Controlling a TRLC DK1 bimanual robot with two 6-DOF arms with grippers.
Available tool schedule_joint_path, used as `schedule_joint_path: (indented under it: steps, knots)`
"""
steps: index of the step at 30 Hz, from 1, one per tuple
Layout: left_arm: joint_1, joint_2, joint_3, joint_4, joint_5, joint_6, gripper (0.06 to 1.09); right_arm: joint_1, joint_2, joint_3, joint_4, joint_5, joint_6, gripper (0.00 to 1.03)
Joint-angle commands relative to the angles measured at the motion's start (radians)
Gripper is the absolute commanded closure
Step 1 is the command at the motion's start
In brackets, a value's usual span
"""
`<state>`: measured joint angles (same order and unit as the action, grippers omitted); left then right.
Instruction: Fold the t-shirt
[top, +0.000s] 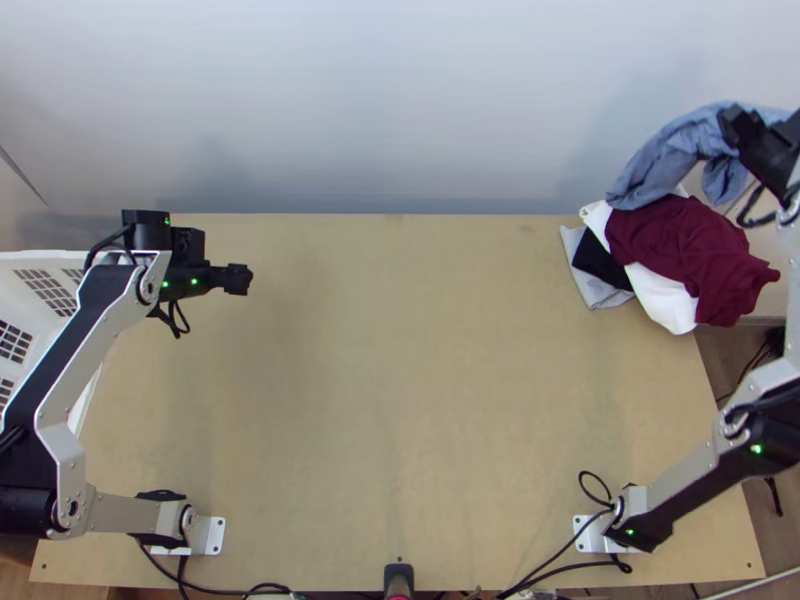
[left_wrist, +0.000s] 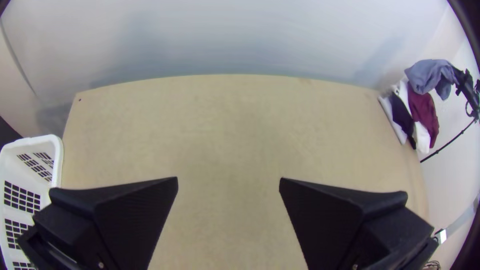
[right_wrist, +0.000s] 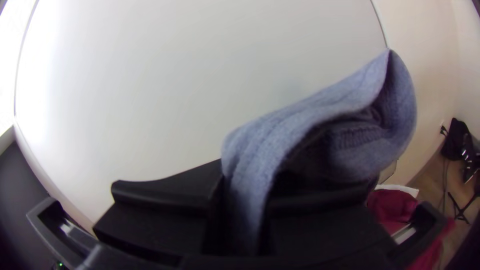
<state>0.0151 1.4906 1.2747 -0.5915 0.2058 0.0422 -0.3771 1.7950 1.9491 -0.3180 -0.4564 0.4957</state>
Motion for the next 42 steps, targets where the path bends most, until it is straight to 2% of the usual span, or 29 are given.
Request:
schedule_joint_path:
  steps: [1,7,11,15,21,25,26,29,30,32,37,38,40,42]
  knots:
    - [-0.001,-0.004,-0.026,0.002,0.0,0.01,0.1,-0.072,-0.144,-0.279,0.005,-0.053,-0.117,1.0]
    - [-0.004,-0.007,-0.04,0.024,0.001,0.01,0.1,-0.207,-0.252,-0.498,0.016,-0.12,-0.235,1.0]
    - [-0.026,-0.009,-0.038,0.025,0.0,0.01,0.1,-0.312,-0.261,-0.532,0.017,-0.189,-0.284,1.0]
    - [-0.056,-0.015,-0.04,0.025,0.0,-0.001,0.1,-0.373,-0.267,-0.561,0.016,-0.219,-0.341,1.0]
    - [-0.075,-0.02,-0.043,0.027,-0.002,-0.002,0.1,-0.388,-0.332,-0.661,-0.004,-0.242,-0.376,1.0]
    - [-0.073,-0.02,-0.055,0.027,0.0,-0.01,0.1,-0.342,-0.358,-0.783,0.005,-0.24,-0.414,1.0]
    - [-0.073,-0.023,-0.058,0.027,0.0,-0.013,0.1,-0.329,-0.358,-0.805,0.016,-0.24,-0.419,0.92]
    - [-0.073,-0.036,-0.074,0.027,-0.002,-0.015,0.1,-0.302,-0.335,-0.84,0.051,-0.237,-0.419,0.53]
    - [-0.073,-0.041,-0.078,0.027,-0.002,-0.015,0.1,-0.299,-0.321,-0.839,0.051,-0.237,-0.417,0.44]
    - [-0.067,-0.052,-0.084,0.027,-0.002,-0.015,0.1,-0.298,-0.298,-0.823,0.051,-0.232,-0.414,0.37]
    - [-0.049,-0.067,-0.098,0.027,-0.002,-0.01,0.1,-0.312,-0.284,-0.762,0.051,-0.222,-0.393,0.37]
    - [-0.046,-0.069,-0.098,0.027,-0.002,-0.01,0.1,-0.319,-0.281,-0.743,0.039,-0.222,-0.378,0.33]
    - [-0.044,-0.069,-0.097,0.024,0.0,-0.011,0.1,-0.339,-0.284,-0.707,-0.03,-0.215,-0.373,0.09]
    - [-0.043,-0.069,-0.087,-0.002,0.0,-0.013,0.1,-0.359,-0.31,-0.684,-0.098,-0.215,-0.382,0.06]
